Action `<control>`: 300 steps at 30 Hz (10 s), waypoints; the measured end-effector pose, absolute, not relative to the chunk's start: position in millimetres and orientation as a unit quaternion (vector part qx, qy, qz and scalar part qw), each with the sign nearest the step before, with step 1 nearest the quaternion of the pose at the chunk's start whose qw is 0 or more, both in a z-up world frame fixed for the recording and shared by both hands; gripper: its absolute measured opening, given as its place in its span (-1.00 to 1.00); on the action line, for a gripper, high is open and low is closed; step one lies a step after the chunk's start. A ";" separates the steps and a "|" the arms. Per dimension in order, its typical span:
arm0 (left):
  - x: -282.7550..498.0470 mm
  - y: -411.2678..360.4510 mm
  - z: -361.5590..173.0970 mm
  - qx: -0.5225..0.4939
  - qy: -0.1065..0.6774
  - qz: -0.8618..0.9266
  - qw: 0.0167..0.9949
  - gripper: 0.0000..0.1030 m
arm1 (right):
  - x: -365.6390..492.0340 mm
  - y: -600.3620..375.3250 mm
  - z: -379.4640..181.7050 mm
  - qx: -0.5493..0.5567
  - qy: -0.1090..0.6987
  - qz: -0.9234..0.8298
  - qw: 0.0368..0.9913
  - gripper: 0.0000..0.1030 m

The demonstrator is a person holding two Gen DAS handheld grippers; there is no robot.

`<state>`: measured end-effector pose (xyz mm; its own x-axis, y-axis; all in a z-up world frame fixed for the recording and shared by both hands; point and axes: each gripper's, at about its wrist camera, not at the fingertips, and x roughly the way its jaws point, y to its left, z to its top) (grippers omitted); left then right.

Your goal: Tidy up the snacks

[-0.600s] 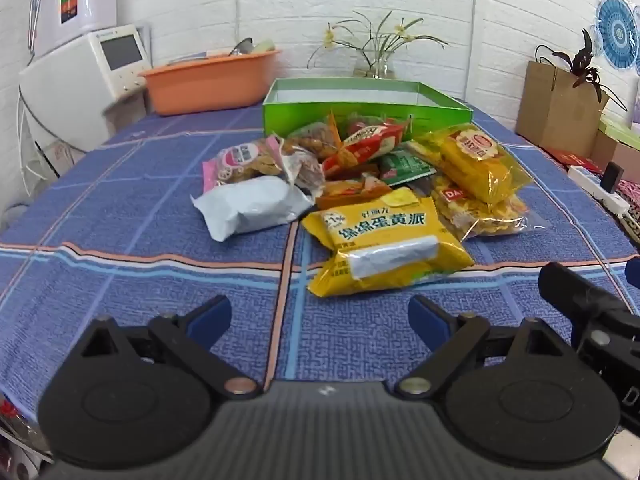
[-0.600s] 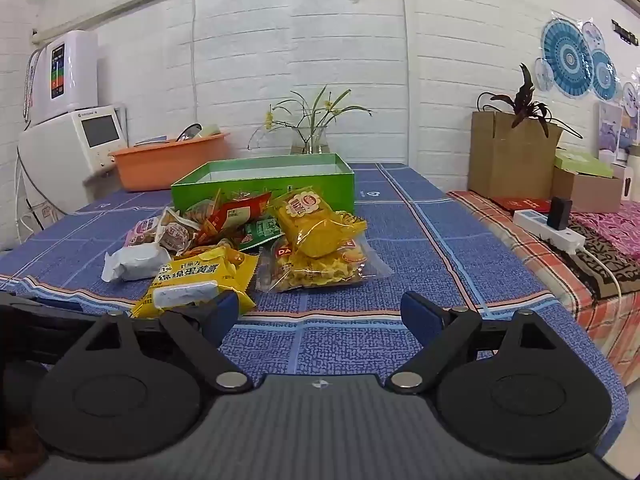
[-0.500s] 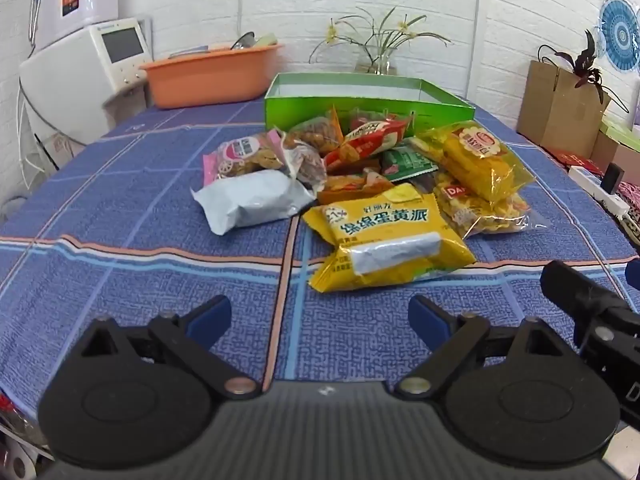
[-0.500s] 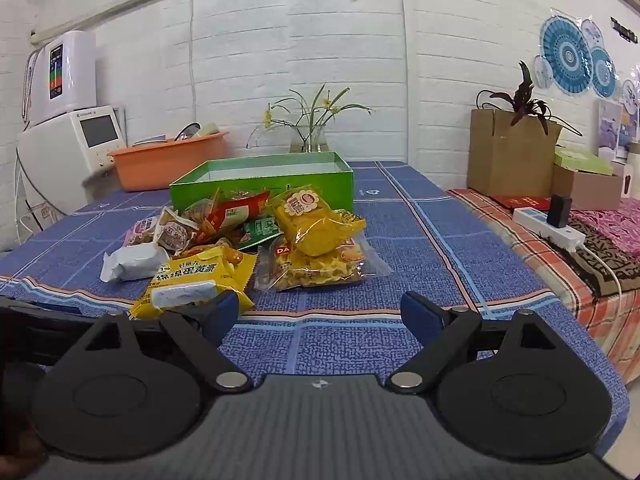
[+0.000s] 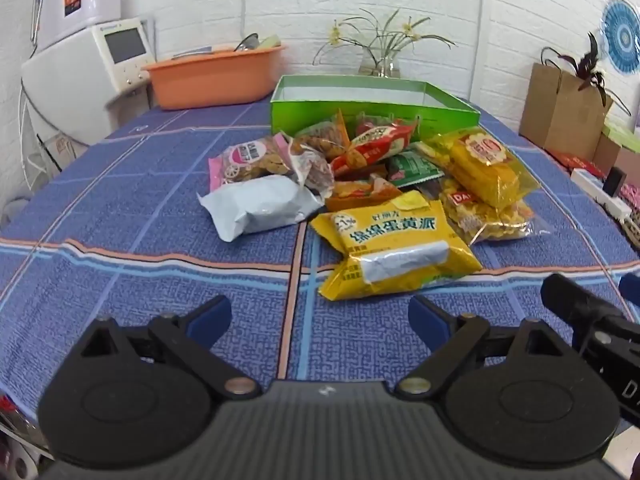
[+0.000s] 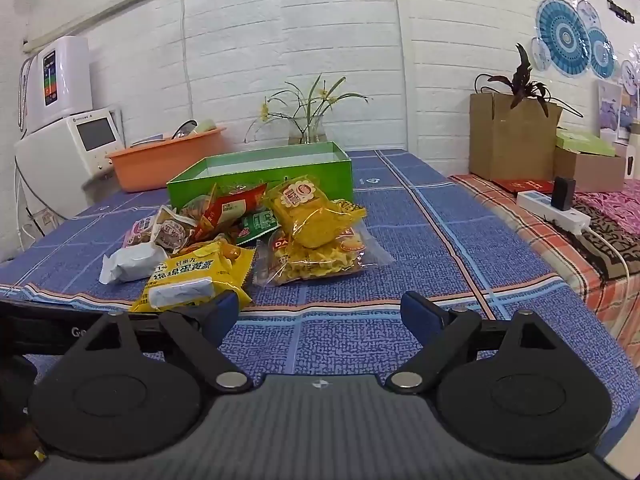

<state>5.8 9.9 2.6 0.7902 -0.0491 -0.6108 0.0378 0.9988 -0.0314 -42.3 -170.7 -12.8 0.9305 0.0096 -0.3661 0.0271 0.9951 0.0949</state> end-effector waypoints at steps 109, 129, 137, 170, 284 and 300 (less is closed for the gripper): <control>272.8 -23.2 65.4 0.067 0.228 -0.175 0.955 0.41 | 266.6 -240.7 41.2 0.318 0.218 0.253 0.887 1.00; 139.9 -66.8 28.9 -0.009 0.282 -0.276 0.919 0.59 | 150.0 -270.2 39.8 0.232 0.291 0.212 0.904 1.00; 154.1 -73.0 8.0 -0.054 0.329 -0.305 0.892 0.27 | 166.3 -222.9 15.2 0.098 0.360 0.232 0.898 0.65; 300.6 52.7 51.7 -0.114 0.292 -0.210 0.926 0.32 | 319.4 -166.6 50.8 0.260 0.274 0.269 0.886 0.94; 229.6 28.2 71.0 -0.074 0.222 -0.247 0.940 0.12 | 217.7 -207.5 50.3 0.350 0.193 0.332 0.855 -0.30; 206.0 74.4 59.8 -0.092 0.179 -0.192 0.961 0.83 | 179.2 -239.8 50.0 0.191 0.144 0.246 0.939 1.00</control>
<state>206.0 74.4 59.8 0.8622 -0.4011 -0.3093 0.3354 0.9097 -0.2449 179.2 -239.8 50.0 0.8371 0.5179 -0.1763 -0.4078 0.8055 0.4300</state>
